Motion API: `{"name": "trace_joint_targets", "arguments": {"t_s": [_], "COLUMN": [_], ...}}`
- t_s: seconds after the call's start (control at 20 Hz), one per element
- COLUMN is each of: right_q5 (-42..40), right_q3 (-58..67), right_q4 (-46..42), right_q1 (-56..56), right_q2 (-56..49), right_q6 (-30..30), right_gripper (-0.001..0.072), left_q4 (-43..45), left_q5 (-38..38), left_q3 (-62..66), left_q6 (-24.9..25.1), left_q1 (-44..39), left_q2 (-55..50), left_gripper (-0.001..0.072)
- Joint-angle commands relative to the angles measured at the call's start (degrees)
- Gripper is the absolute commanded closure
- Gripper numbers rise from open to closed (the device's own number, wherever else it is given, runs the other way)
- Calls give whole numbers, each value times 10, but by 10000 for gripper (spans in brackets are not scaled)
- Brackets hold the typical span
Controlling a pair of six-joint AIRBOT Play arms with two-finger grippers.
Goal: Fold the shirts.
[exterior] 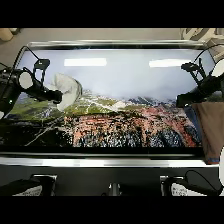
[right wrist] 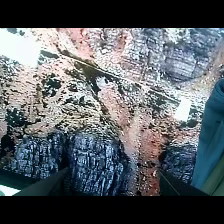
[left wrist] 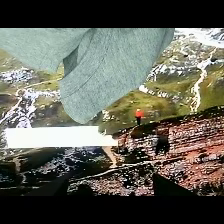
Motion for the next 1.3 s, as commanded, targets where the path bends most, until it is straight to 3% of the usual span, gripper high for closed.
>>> {"name": "trace_joint_targets", "arguments": {"t_s": [0.0,0.7,0.85,1.0,1.25], "right_q5": [0,0,-37,-103,-145], "right_q3": [0,0,0,0,0], "right_q4": [0,0,0,1,-2], "right_q1": [1,1,1,1,1], "right_q2": [0,0,0,0,0], "right_q6": [0,0,17,20,19], "right_gripper": [155,155,155,155,155], "left_q4": [0,0,0,-5,-30], "left_q5": [0,0,1,68,140], "left_q3": [0,0,0,0,0], "left_q6": [0,0,-5,-26,-26], "left_q1": [0,0,0,-2,-2], "left_q2": [0,0,0,-7,-44], "left_gripper": [77,77,77,76,76]}}
